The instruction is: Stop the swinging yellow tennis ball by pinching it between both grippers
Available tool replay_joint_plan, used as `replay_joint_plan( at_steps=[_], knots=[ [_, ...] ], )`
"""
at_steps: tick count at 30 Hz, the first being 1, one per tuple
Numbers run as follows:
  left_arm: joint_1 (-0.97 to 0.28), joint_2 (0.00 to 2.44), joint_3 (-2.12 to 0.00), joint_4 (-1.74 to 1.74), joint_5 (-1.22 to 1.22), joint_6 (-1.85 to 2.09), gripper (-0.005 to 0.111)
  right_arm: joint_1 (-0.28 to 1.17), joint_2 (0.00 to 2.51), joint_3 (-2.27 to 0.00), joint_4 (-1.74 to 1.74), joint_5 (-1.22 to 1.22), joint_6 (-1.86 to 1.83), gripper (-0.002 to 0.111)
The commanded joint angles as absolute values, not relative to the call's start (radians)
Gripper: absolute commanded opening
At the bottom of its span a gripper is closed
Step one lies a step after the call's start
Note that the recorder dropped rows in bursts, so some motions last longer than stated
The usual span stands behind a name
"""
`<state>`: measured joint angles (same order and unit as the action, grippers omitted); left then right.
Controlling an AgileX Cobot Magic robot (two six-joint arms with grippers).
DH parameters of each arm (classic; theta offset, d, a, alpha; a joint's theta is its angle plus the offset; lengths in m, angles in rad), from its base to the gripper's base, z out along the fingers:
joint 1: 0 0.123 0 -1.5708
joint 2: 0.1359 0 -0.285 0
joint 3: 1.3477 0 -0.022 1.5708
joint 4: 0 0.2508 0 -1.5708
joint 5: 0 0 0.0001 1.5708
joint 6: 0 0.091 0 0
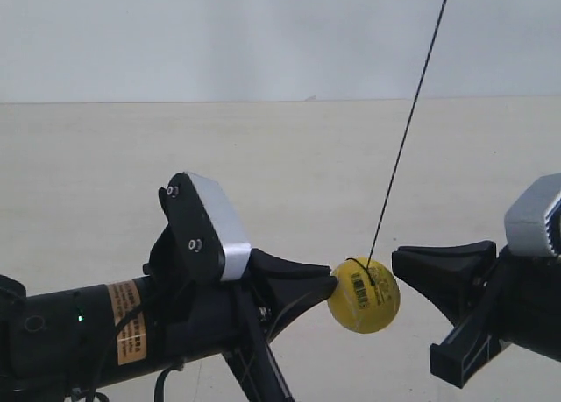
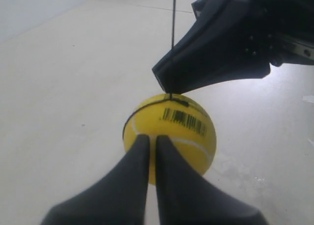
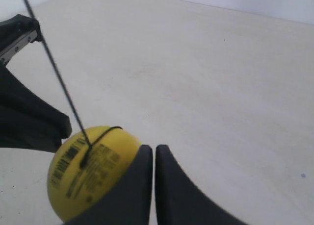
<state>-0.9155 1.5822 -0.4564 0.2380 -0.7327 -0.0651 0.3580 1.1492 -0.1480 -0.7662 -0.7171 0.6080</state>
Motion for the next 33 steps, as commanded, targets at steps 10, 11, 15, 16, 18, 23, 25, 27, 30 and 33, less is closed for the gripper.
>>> replay_joint_plan(
  at_steps=[10,11,15,16,18,23,25,27,30,33],
  knots=[
    [-0.916,1.376,-0.461,0.235,-0.517,-0.059,0.005,0.359,0.945,-0.152,-0.743,-0.590,0.625,0.000],
    [-0.916,1.363,-0.461,0.233,-0.510,-0.059,0.005,0.359,0.909,-0.152,-0.743,-0.578,0.639,0.000],
    [-0.916,1.296,-0.461,0.228,-0.495,-0.059,0.005,0.359,0.772,-0.152,-0.743,-0.502,0.690,0.000],
    [-0.916,1.283,-0.461,0.225,-0.491,-0.059,0.005,0.359,0.738,-0.152,-0.743,-0.479,0.695,0.000],
    [-0.916,1.228,-0.461,0.225,-0.465,-0.059,0.005,0.359,0.647,-0.152,-0.743,-0.412,0.728,0.000],
    [-0.916,1.132,-0.461,0.225,-0.396,-0.059,0.005,0.359,0.517,-0.152,-0.743,-0.362,0.768,0.000],
    [-0.916,1.071,-0.461,0.225,-0.344,-0.059,0.005,0.359,0.456,-0.152,-0.743,-0.347,0.808,0.000],
    [-0.916,1.006,-0.461,0.225,-0.289,-0.063,0.005,0.359,0.399,-0.152,-0.743,-0.315,0.813,0.000],
    [-0.916,0.920,-0.461,0.225,-0.216,-0.063,0.005,0.359,0.333,-0.152,-0.743,-0.304,0.836,0.000],
    [-0.916,0.851,-0.461,0.222,-0.172,-0.092,0.005,0.359,0.304,-0.152,-0.743,-0.304,0.836,0.000]
  ],
)
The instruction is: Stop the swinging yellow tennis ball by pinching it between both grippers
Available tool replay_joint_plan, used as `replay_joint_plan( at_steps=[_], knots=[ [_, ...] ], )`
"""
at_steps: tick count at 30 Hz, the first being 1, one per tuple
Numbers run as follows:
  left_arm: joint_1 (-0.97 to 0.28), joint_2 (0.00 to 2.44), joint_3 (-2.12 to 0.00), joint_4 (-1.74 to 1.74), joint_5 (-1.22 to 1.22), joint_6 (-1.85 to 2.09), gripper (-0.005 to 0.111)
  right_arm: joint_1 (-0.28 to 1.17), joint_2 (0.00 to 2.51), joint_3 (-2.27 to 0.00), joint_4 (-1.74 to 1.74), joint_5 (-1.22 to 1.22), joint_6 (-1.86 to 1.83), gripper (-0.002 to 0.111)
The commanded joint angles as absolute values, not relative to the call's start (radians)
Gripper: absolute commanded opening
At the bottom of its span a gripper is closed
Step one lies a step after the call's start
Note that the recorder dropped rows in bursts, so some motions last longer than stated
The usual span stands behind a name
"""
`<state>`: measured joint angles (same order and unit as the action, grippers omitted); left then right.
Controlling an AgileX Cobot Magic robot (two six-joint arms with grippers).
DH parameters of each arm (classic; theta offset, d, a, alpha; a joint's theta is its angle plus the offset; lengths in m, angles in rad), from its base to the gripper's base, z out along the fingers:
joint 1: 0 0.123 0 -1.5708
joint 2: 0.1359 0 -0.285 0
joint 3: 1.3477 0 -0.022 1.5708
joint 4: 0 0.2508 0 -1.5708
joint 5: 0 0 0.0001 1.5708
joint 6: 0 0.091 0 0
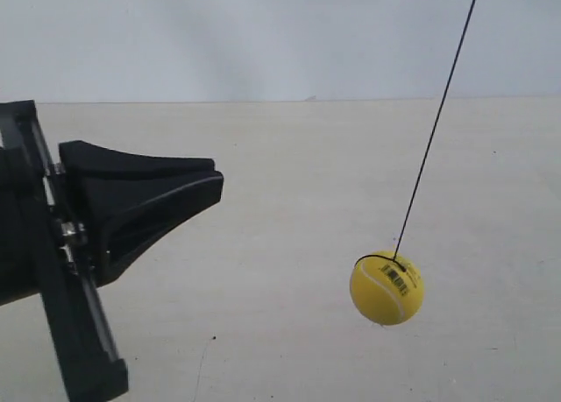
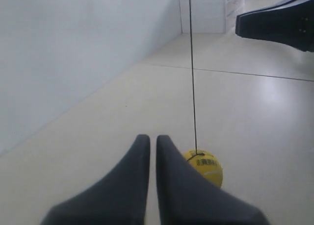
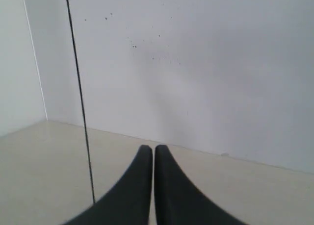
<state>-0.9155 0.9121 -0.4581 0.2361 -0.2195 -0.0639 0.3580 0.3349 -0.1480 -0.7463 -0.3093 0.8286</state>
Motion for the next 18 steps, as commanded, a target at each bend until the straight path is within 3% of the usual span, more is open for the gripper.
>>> replay_joint_plan(
  at_steps=[1,7,18],
  knots=[
    [-0.916,0.830,-0.461,0.220,-0.151,-0.097,0.005,0.359,0.297,-0.152,-0.743,-0.304,0.836,0.000],
    [-0.916,0.703,-0.461,0.220,0.013,-0.097,0.005,0.359,0.277,-0.152,-0.743,-0.304,0.840,0.000],
    [-0.916,0.672,-0.461,0.220,0.024,-0.097,0.005,0.359,0.277,-0.152,-0.743,-0.325,0.840,0.000]
  ],
)
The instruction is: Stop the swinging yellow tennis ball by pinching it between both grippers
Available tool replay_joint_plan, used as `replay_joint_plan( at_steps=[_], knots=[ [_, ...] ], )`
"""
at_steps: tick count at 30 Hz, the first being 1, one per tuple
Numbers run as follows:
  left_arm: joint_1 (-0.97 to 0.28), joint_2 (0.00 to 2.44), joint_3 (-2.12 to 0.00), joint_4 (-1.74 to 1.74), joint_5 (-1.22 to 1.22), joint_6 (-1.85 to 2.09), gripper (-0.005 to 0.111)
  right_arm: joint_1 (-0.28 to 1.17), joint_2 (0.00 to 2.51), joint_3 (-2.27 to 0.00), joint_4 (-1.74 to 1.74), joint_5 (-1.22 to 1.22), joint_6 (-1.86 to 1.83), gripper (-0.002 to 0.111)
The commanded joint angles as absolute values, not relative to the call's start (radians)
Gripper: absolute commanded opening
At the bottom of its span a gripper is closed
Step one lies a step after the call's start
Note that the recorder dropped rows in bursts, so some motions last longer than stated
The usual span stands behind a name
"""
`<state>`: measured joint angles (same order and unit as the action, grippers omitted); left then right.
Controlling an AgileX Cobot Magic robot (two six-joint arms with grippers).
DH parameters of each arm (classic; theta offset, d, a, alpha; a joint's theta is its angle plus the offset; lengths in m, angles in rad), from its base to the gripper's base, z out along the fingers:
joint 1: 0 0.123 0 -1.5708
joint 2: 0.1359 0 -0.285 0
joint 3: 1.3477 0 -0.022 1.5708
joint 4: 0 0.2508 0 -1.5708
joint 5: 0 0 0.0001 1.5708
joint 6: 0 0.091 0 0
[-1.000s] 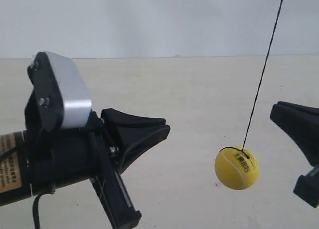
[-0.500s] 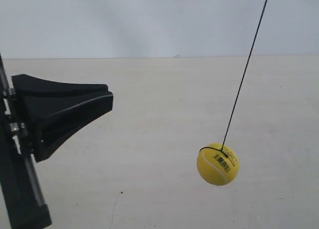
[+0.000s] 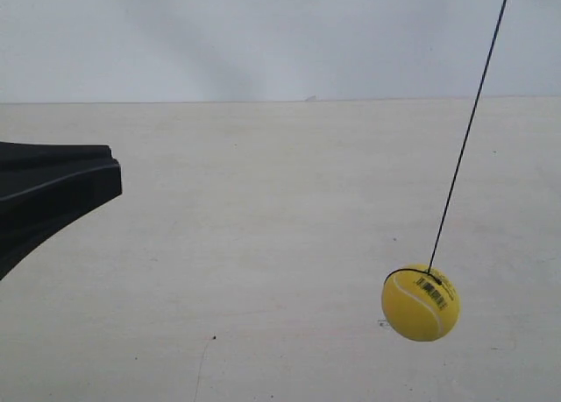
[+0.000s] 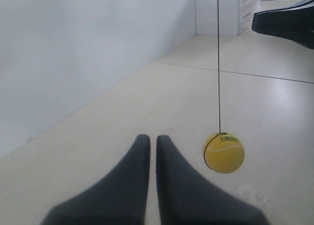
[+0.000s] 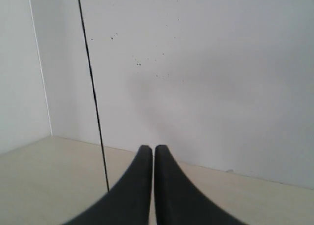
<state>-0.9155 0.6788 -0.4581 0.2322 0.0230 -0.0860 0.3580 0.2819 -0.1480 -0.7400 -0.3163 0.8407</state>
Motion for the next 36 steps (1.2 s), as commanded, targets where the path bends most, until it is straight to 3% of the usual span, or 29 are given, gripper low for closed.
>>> replay_joint_plan(
  at_steps=[1,14,17,24,27,36],
  knots=[
    [-0.916,0.672,-0.461,0.220,0.024,-0.097,0.005,0.359,0.277,-0.152,-0.743,-0.325,0.840,0.000],
    [-0.914,0.643,-0.461,0.220,0.024,-0.097,0.005,0.359,0.277,-0.152,-0.743,-0.325,0.840,0.000],
    [-0.857,0.592,-0.461,0.220,0.024,-0.097,0.005,0.359,0.277,-0.152,-0.743,-0.329,0.840,0.000],
    [-0.515,0.344,-0.461,0.220,0.024,-0.097,0.005,0.359,0.277,-0.152,-0.743,-0.329,0.840,0.000],
    [-0.308,0.217,-0.461,0.220,0.024,-0.097,0.005,0.359,0.277,-0.152,-0.743,-0.329,0.840,0.000],
    [-0.029,0.095,-0.461,0.220,0.024,-0.097,0.005,0.359,0.277,-0.152,-0.743,-0.329,0.840,0.000]
  ],
)
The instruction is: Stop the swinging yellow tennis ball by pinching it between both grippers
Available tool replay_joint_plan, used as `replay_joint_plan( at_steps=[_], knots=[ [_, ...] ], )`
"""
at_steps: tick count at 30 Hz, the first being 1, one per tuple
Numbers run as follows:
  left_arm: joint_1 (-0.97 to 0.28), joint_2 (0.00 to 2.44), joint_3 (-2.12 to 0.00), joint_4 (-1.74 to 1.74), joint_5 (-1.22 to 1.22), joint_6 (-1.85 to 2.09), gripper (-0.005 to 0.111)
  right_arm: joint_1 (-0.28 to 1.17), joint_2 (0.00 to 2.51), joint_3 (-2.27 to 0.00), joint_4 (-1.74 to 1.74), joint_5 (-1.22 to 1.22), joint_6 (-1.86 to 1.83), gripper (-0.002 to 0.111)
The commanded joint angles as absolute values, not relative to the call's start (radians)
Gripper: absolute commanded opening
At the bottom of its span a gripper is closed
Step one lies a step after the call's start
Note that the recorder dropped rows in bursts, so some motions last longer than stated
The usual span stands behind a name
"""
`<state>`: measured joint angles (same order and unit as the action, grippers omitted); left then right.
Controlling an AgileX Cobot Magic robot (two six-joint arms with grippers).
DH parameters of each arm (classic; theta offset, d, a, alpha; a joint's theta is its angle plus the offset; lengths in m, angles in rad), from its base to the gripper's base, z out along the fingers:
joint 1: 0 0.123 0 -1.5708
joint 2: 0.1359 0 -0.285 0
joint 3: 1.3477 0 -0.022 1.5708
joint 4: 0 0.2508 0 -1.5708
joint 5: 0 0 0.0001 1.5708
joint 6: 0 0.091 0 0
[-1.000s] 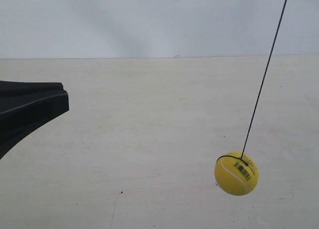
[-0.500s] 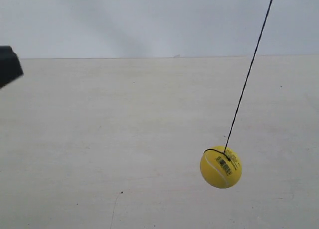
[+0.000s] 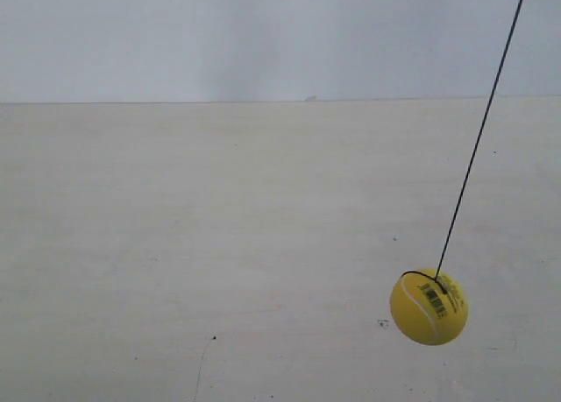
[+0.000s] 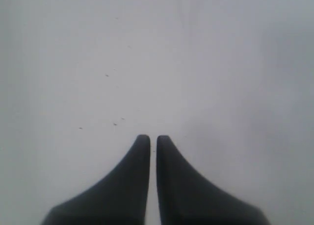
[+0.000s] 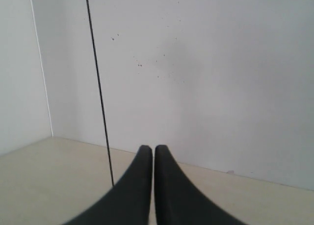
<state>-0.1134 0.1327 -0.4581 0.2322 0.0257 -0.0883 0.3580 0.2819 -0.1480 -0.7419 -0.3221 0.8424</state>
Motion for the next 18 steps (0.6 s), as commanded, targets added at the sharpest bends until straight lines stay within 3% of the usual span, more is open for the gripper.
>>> replay_joint_plan(
  at_steps=[1,7,18],
  knots=[
    [-0.010,0.090,-0.461,0.220,0.024,-0.097,0.005,0.359,0.277,-0.152,-0.743,-0.329,0.840,0.000],
    [0.072,0.042,-0.461,0.220,0.024,-0.097,0.005,0.359,0.277,-0.152,-0.743,-0.329,0.840,0.000],
    [0.074,0.000,-0.461,0.220,0.020,-0.097,0.005,0.359,0.277,-0.152,-0.743,-0.347,0.840,0.000]
  ],
)
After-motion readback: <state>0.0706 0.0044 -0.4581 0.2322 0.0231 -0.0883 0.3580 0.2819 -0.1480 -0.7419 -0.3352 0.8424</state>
